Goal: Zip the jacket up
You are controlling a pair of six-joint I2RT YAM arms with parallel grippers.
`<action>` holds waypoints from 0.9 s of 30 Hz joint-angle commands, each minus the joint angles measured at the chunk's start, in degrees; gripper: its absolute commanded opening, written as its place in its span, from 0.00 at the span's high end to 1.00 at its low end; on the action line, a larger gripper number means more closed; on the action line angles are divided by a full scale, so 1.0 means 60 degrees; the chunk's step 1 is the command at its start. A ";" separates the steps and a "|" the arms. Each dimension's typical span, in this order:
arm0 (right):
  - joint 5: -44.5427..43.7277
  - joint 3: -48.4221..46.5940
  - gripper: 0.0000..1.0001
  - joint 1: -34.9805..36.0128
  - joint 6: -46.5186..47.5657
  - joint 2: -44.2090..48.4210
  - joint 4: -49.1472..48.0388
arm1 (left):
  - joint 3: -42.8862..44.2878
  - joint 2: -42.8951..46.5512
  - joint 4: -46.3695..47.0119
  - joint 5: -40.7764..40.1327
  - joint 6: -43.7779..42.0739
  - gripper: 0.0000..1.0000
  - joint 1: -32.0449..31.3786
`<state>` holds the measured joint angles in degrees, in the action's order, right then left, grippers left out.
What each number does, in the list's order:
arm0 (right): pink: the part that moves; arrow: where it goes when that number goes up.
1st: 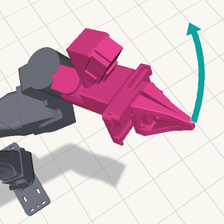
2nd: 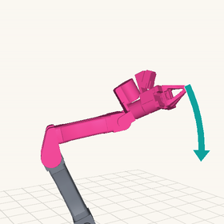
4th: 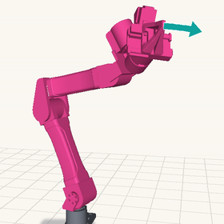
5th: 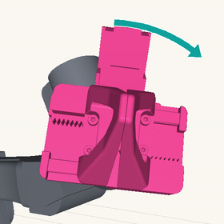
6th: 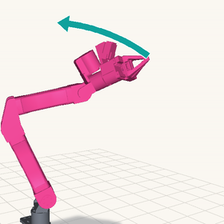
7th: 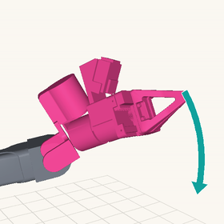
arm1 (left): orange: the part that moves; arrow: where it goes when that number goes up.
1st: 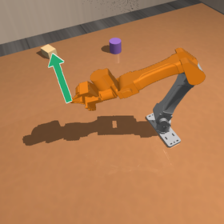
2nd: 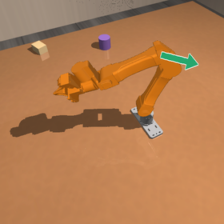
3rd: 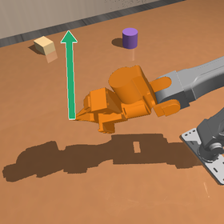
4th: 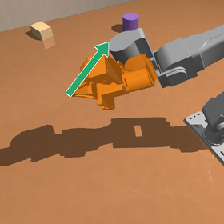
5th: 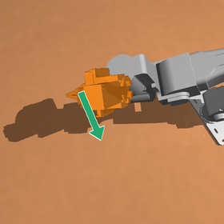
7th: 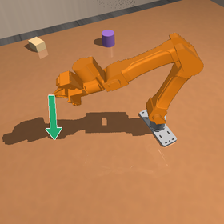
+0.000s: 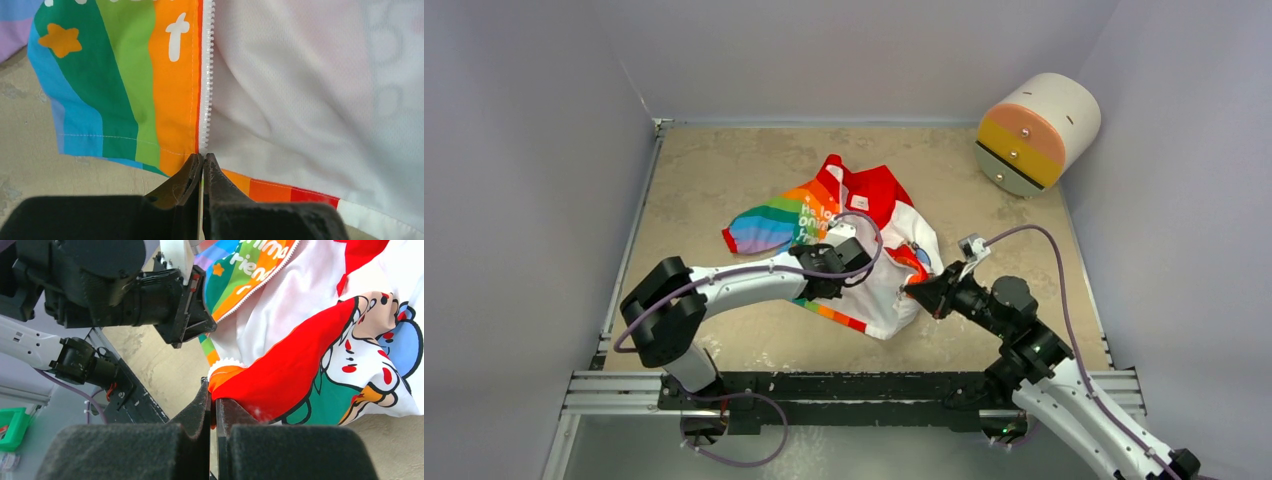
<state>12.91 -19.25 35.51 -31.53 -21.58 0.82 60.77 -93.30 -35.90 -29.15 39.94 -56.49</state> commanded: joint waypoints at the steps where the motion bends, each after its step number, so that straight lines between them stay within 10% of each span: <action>1: -0.0120 -0.0033 1.00 -0.0036 -0.0074 -0.0554 -0.0838 | -0.0406 0.0539 -0.0242 0.0035 0.0297 1.00 -0.0225; 27: 0.0533 0.0341 1.00 -0.0044 -0.0406 -0.5177 -0.4645 | -0.3197 0.2109 0.0856 0.1864 0.1877 1.00 -0.1506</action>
<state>16.38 -17.32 35.51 -33.43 -52.05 -23.05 43.55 -82.63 -33.50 -20.34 48.53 -64.31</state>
